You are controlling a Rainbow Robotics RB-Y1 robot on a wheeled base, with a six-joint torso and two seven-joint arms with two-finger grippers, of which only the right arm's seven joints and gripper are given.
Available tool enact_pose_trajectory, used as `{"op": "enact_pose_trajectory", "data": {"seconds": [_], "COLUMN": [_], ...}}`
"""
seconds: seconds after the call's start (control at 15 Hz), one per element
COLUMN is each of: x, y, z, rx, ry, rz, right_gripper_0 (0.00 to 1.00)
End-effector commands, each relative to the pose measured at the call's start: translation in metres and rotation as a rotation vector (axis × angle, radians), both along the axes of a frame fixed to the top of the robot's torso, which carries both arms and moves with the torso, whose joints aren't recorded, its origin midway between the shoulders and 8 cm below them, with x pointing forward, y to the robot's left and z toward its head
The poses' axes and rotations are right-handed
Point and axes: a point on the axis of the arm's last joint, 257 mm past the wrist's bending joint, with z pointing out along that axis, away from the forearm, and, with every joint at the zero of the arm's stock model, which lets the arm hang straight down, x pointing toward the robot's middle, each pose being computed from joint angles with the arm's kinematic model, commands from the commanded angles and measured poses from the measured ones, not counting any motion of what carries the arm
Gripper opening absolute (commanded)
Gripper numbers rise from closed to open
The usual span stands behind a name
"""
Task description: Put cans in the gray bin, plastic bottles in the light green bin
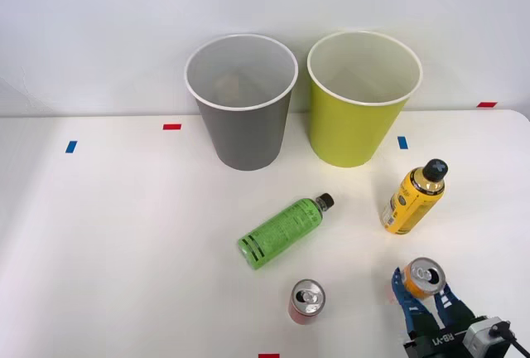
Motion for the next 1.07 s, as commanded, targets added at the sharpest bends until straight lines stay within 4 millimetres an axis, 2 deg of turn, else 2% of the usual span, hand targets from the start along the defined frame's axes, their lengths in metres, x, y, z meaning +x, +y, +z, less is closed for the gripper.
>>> {"op": "enact_pose_trajectory", "data": {"seconds": [0.07,0.27,0.47,0.67,0.87,1.07], "x": [-0.002,-0.006,-0.011,-0.005,0.006,0.023], "y": [0.002,0.002,0.005,0.02,0.041,0.061], "z": [0.002,0.008,0.034,0.059,0.09,0.137], "rx": [0.013,0.026,0.032,0.032,0.026,0.026], "ry": [-0.001,-0.012,-0.03,-0.015,-0.005,-0.018], "rz": [0.004,0.008,0.044,0.085,0.133,0.177], "right_gripper_0": [0.0,0.0,0.0,0.0,0.0,0.0]}}
